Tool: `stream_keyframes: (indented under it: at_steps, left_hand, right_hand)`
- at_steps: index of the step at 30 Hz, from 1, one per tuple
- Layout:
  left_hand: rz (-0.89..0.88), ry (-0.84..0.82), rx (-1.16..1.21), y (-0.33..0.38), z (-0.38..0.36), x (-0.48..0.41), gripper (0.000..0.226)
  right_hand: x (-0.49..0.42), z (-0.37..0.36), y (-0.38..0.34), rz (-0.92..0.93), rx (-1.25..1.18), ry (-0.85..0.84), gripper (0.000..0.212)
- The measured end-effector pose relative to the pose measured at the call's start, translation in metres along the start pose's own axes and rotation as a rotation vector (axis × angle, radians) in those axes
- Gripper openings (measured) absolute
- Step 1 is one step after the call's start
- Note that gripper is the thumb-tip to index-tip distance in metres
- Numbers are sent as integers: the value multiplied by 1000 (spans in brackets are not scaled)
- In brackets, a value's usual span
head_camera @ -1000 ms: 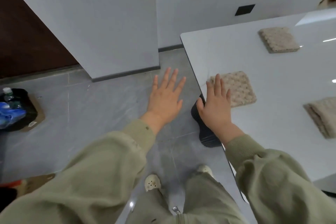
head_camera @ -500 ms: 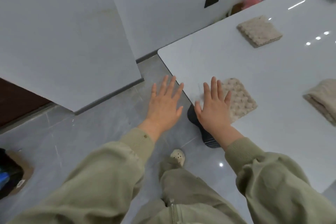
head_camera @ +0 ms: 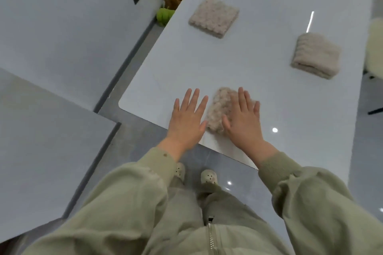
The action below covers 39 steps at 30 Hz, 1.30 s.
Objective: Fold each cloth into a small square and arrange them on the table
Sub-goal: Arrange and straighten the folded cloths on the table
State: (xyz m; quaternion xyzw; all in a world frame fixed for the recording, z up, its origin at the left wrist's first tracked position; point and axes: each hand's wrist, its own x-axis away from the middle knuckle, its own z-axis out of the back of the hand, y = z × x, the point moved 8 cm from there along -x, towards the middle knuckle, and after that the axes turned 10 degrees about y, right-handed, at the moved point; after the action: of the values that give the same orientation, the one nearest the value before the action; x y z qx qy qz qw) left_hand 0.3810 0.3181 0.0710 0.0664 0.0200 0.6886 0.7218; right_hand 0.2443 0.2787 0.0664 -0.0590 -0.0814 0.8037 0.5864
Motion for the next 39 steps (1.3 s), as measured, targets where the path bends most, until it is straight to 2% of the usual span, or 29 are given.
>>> stream_keyframes:
  at_steps: [3, 5, 9, 13, 17, 21, 27, 33, 39]
  left_hand:
    - [-107, -19, 127, -2, -6, -20, 62]
    - [-97, -28, 326, -7, -11, -32, 60]
    - [83, -69, 765, -11, -25, -47, 53]
    - [249, -108, 1030, -4, -36, -56, 50]
    - [302, -94, 1144, 7, -41, -66, 48]
    - [304, -87, 1224, 24, -43, -67, 48]
    - [246, -43, 1216, 39, -43, -58, 49]
    - [309, -10, 1211, 28, -44, -58, 49]
    - [306, -12, 1241, 41, -44, -55, 50]
  right_hand:
    - [0, 2, 15, -139, -37, 48, 66]
    - [3, 4, 31, -287, -132, 94, 63]
    - [20, -3, 61, -635, -535, 198, 60]
    - [29, -17, 67, -861, -907, 305, 56]
    - [25, -23, 66, -865, -938, 421, 49]
    - [26, -26, 68, -871, -1015, 471, 52]
    - [26, -21, 68, -854, -996, 482, 43]
    - [30, -23, 73, -860, -1033, 463, 46]
    - [36, -21, 72, -856, -955, 440, 46]
